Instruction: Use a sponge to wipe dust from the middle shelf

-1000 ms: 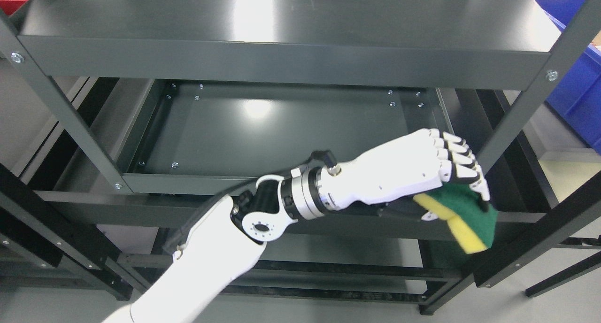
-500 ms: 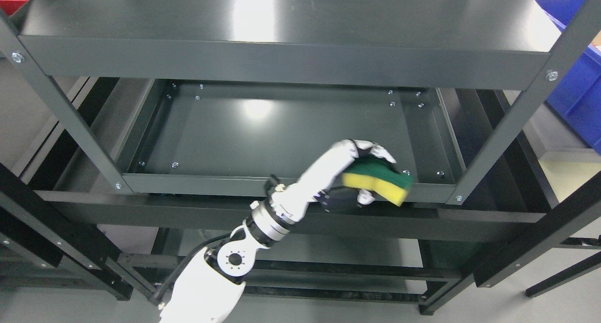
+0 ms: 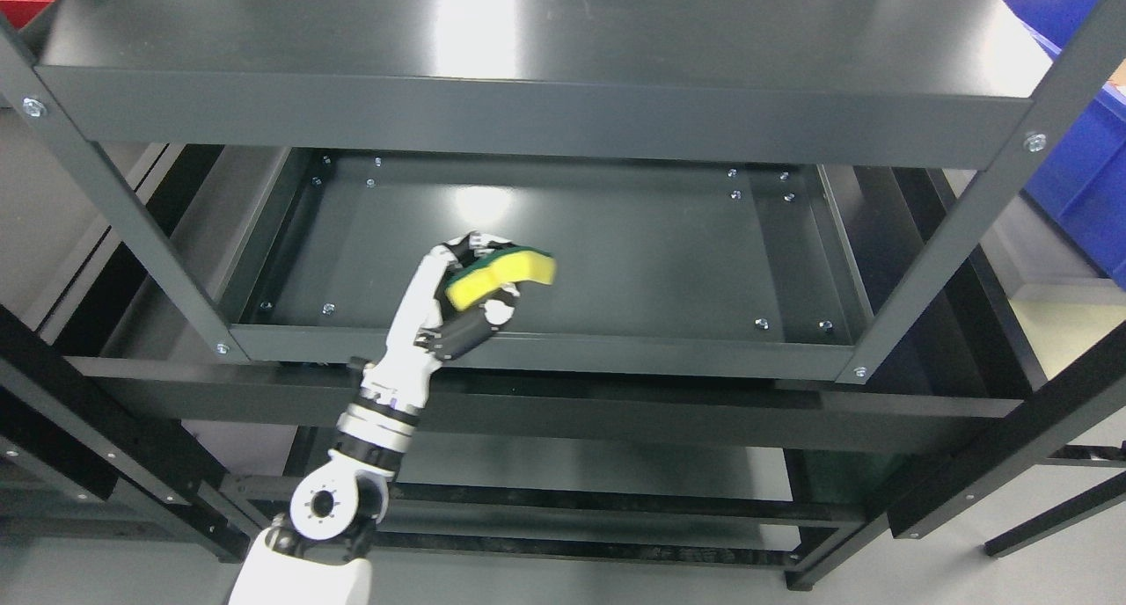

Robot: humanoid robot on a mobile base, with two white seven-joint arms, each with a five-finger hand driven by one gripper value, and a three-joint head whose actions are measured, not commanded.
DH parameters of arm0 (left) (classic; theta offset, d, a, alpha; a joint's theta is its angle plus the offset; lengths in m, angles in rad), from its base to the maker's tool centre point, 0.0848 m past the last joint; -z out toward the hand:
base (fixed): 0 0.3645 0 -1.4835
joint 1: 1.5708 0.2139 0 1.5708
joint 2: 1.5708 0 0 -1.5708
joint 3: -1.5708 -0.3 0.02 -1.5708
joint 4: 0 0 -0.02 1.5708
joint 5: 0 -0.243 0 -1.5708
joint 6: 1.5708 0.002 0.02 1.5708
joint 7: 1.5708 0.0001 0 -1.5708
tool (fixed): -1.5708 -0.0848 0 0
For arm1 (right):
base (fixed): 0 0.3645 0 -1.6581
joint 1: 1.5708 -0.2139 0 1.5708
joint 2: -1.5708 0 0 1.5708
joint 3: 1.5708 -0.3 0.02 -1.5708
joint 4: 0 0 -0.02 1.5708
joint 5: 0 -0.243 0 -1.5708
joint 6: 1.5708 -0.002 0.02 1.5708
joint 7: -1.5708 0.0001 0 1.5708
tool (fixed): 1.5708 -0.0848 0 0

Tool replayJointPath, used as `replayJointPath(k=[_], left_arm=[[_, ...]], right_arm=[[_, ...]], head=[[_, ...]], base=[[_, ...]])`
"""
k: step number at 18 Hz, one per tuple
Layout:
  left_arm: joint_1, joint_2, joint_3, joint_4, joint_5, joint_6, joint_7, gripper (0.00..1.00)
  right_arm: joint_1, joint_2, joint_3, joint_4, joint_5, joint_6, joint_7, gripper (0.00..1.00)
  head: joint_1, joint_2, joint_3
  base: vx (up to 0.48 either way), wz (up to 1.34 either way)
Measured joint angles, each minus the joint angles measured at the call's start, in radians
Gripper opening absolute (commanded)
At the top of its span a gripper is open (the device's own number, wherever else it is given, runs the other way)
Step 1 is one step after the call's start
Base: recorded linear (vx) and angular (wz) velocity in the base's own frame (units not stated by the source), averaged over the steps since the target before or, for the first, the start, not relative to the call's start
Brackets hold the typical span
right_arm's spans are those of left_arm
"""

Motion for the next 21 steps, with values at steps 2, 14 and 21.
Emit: replayJointPath(k=[2, 14, 21], left_arm=[[0.023, 0.000, 0.053, -0.029, 0.030, 0.029, 0.000, 0.00], [0.062, -0.002, 0.266, -0.136, 0.091, 0.107, 0.010, 0.01], [0.071, -0.002, 0.284, -0.161, 0.096, 0.109, 0.010, 0.02]], right_arm=[[0.000, 0.000, 0.000, 0.000, 0.000, 0.000, 0.000, 1.00], [0.000, 0.000, 0.000, 0.000, 0.000, 0.000, 0.000, 1.00], [0.000, 0.000, 0.000, 0.000, 0.000, 0.000, 0.000, 1.00]], head=[[0.0000, 0.000, 0.000], [0.0000, 0.000, 0.000], [0.0000, 0.000, 0.000]], base=[[0.000, 0.00], [0.000, 0.00], [0.000, 0.00]])
